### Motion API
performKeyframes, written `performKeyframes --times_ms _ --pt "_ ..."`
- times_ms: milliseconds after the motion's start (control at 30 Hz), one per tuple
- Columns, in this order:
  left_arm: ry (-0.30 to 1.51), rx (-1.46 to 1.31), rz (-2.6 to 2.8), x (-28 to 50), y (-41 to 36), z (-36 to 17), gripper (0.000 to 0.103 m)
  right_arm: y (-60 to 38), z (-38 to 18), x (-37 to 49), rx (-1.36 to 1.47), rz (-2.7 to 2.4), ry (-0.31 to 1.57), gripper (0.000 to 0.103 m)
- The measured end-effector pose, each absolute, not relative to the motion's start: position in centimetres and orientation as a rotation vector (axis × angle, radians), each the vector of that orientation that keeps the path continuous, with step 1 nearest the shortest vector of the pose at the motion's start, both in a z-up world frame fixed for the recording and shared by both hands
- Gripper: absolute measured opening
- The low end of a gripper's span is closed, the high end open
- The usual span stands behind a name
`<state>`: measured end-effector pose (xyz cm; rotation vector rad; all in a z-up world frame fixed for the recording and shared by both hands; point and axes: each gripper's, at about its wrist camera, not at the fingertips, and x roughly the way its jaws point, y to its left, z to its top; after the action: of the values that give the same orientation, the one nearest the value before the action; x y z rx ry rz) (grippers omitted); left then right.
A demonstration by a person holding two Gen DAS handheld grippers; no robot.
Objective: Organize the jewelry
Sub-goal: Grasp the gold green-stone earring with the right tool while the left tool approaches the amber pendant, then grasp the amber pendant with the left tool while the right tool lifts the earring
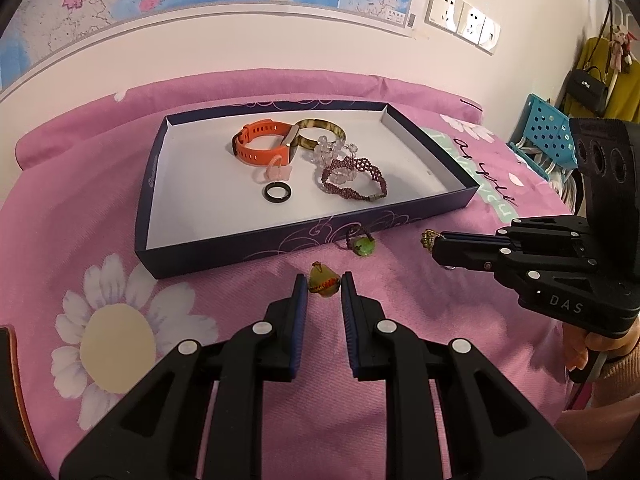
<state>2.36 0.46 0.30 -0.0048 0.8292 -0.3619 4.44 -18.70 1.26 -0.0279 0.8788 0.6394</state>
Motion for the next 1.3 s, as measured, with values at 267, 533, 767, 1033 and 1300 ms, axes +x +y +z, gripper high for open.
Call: performKeyframes --times_ms 267,533,767,1033,1300 --pt "0.812 -0.005 -0.365 2.4 0.5 1.0 0.018 -18.7 1.9 4.7 -0.022 0.642 0.861 0.001" --pt "0.794 0.001 -0.367 2.8 0.4 1.7 0.018 -18.7 2.5 5.3 -0.024 0.643 0.843 0.001" --pt "0.782 0.006 -0.366 3.3 0.4 2.2 0.018 -18.5 2.8 5.9 -0.024 0.646 0.838 0.001" --pt "0.767 0.019 -0.367 3.8 0.1 2.6 0.018 -18.3 3.2 6.7 -0.027 0.647 0.829 0.001" --pt "0.761 0.024 -0.36 4.6 -0.1 2.7 0.018 -18.2 3.2 7.5 -0.027 0.642 0.826 0.001"
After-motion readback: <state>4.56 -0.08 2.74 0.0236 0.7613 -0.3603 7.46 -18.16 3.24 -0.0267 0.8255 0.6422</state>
